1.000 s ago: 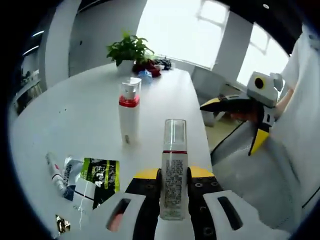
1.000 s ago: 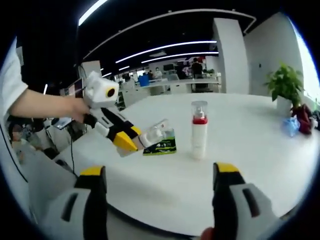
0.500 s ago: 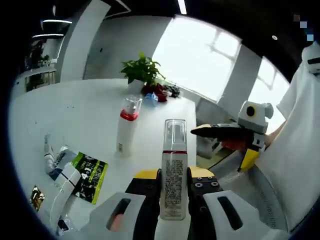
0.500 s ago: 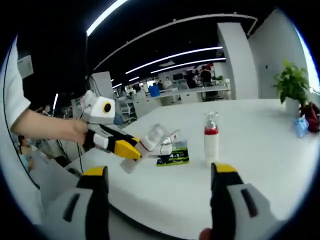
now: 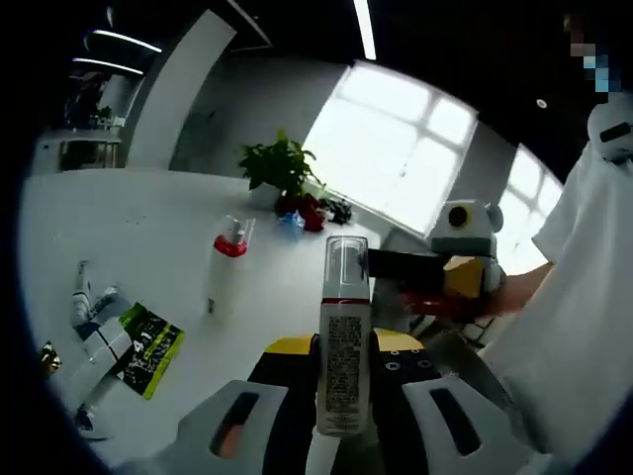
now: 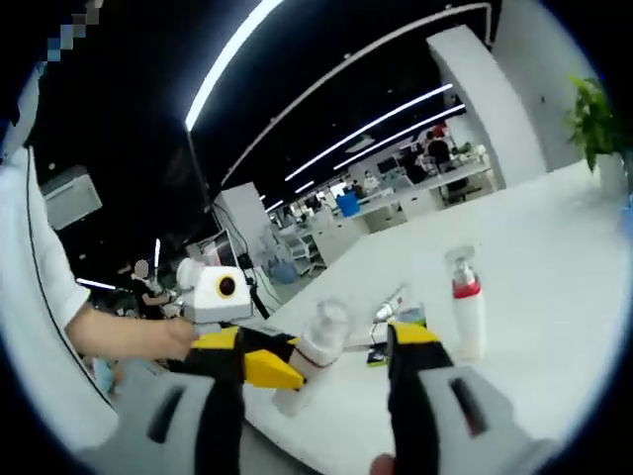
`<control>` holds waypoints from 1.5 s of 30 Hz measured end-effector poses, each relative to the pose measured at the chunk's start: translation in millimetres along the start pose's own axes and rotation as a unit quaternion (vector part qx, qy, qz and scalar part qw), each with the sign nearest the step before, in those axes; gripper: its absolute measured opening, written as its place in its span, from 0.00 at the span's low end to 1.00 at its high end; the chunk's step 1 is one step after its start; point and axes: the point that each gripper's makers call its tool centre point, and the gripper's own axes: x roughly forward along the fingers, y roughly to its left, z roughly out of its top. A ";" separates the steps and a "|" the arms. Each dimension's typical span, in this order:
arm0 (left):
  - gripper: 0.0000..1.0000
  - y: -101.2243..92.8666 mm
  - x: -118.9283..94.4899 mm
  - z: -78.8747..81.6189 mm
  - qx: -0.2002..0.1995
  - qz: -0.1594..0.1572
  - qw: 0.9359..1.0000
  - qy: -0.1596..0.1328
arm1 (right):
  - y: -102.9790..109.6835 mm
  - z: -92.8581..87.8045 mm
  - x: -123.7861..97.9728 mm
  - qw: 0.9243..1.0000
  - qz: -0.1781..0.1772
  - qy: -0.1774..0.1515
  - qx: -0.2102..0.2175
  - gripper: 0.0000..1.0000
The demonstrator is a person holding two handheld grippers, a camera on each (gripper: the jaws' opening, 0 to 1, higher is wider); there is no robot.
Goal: Arrange the skincare products in the storage area until every visible bottle or jar stands upright without overlapping.
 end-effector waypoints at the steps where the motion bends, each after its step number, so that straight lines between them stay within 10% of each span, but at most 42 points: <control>1: 0.16 -1.9 0.9 1.8 -0.001 -0.002 1.000 -0.004 | -0.4 0.5 0.1 1.000 0.003 0.004 -0.006 0.55; 16: 0.16 -14.6 11.4 17.7 -0.004 -0.018 0.999 -0.042 | 5.5 6.5 6.7 0.998 0.057 0.015 0.033 0.35; 32: 0.18 -9.5 24.2 14.4 0.022 -0.014 1.000 -0.008 | -3.2 4.9 3.8 0.999 0.017 0.010 0.038 0.23; 38: 0.19 -2.3 32.8 3.5 0.093 0.016 0.993 0.070 | -4.8 0.5 1.1 0.997 -0.036 0.038 -0.058 0.22; 45: 0.18 8.1 48.2 -7.7 0.187 0.053 0.970 0.143 | -11.3 -7.4 1.2 0.977 -0.078 0.082 -0.183 0.22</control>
